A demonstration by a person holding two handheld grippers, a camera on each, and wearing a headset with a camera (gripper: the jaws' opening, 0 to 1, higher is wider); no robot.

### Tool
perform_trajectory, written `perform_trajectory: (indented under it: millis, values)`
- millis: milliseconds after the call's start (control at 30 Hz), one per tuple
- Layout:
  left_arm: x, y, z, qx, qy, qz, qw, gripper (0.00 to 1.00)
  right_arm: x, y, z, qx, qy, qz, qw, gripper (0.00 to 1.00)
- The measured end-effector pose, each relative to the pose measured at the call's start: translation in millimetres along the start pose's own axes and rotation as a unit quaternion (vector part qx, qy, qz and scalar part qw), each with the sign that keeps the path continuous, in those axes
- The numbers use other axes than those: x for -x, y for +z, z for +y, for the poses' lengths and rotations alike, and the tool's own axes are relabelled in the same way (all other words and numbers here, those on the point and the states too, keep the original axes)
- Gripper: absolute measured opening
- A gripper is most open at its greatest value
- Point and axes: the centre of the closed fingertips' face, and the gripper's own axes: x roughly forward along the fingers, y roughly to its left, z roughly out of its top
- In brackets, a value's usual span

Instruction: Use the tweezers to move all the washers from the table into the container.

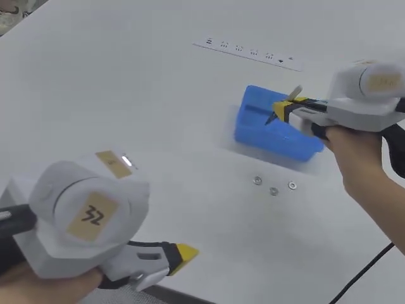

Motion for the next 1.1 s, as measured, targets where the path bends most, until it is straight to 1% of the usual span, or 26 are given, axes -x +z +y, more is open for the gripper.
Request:
perform_trajectory:
  millis: [67,133,200,400,533,733,767,1100]
  values:
    - [0.0,0.3,0.0,0.0,0.0,-0.001,1.0,0.98,6.2,2.5,5.7,0.002,0.002,-0.005,1.0,0.03]
    - [0.0,0.4,-0.3,0.0,0.0,-0.001,1.0,0.98,8.7,2.7,9.9,-0.001,0.005,-0.01,0.9999,0.03]
    - [-0.2,0.0,-0.5,-0.001,0.0,0.0,1.0,0.98,18.0,4.7,14.2,-0.002,0.008,-0.012,0.9999,0.03]
    - [-0.4,-0.7,-1.4,-0.001,-0.001,-0.001,1.0,0.98,29.1,-0.2,31.6,0.005,0.015,-0.012,0.9998,0.03]
    - [-0.1,-0.5,-1.0,-0.004,0.0,0.0,1.0,0.98,33.8,-7.5,39.6,0.007,0.019,-0.008,0.9998,0.03]
    - [-0.5,-0.6,-0.2,-0.005,0.0,0.001,1.0,0.97,35.4,-27.2,50.7,-0.001,0.029,0.006,0.9996,0.03]
    - [-0.5,-0.4,-0.5,-0.005,-0.001,0.0,1.0,0.97,34.8,-31.8,52.1,0.001,0.03,0.012,0.9995,0.03]
    - [0.2,-1.0,-1.6,-0.003,-0.004,0.001,1.0,0.98,25.8,-59.6,54.1,-0.007,0.039,0.043,0.9983,0.03]
